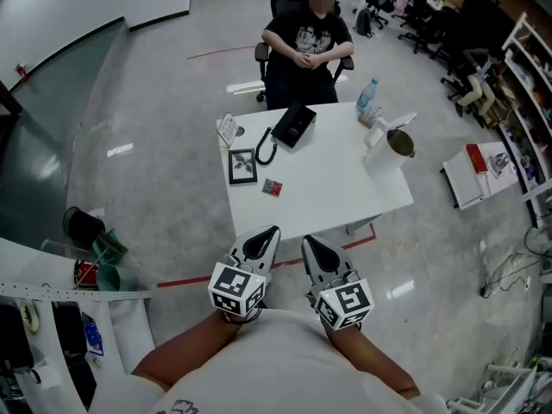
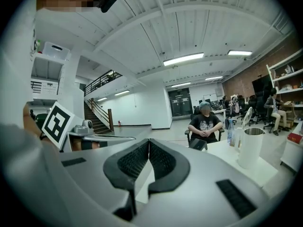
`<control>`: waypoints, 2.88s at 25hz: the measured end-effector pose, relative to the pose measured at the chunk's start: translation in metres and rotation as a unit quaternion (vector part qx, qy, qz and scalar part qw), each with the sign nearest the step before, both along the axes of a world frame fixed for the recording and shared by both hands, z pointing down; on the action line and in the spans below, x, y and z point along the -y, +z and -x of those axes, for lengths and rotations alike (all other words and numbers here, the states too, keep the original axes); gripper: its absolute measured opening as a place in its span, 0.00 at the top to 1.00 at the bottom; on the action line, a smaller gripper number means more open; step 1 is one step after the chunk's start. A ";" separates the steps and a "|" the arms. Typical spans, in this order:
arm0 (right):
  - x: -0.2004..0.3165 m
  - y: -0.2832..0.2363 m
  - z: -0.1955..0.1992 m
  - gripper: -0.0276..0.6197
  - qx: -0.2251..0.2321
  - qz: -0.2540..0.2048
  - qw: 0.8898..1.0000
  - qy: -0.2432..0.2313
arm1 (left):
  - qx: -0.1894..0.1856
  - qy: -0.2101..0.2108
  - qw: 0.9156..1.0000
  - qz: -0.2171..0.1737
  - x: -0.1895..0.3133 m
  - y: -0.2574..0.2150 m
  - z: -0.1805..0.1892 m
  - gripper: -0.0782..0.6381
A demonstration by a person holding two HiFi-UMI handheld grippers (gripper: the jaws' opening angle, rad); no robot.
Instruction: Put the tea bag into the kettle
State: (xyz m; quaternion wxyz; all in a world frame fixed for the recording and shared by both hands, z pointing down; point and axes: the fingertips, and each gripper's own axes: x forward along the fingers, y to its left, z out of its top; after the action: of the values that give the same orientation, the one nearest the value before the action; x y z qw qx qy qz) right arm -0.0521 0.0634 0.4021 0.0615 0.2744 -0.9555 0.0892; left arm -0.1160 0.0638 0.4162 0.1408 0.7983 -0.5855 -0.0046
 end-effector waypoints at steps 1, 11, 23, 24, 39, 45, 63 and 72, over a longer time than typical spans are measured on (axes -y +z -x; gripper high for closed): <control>0.004 0.000 0.011 0.94 -0.001 0.000 1.000 -0.001 | 0.000 0.001 1.000 0.000 0.006 -0.001 0.010 0.88; 0.036 0.011 0.085 0.94 -0.010 0.011 1.000 0.006 | -0.020 0.020 1.000 0.002 0.041 0.007 0.080 0.88; 0.100 0.043 0.125 0.94 -0.017 0.049 0.998 -0.025 | -0.013 -0.011 0.999 0.031 0.086 0.033 0.118 0.88; 0.107 0.046 0.128 0.94 -0.021 0.053 0.998 -0.030 | -0.012 -0.014 0.999 0.036 0.093 0.036 0.120 0.88; 0.197 0.149 0.147 0.89 -0.098 0.112 0.986 -0.081 | -0.026 -0.058 0.989 0.130 0.183 0.147 0.135 0.88; 0.224 0.214 0.158 0.81 -0.139 0.132 0.977 -0.093 | -0.041 -0.083 0.980 0.178 0.197 0.211 0.144 0.88; 0.211 0.357 0.169 0.56 -0.273 0.160 0.938 -0.145 | -0.098 -0.115 0.959 0.241 0.192 0.312 0.146 0.88; 0.213 0.362 0.169 0.57 -0.298 0.103 0.942 -0.116 | -0.102 -0.128 0.958 0.234 0.185 0.309 0.159 0.88</control>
State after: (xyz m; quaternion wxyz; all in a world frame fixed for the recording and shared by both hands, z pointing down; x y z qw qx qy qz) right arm -0.2212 -0.1494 0.7645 0.3810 0.1674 -0.9045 0.0938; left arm -0.2746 -0.1213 0.7248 0.3812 0.6567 -0.6499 0.0336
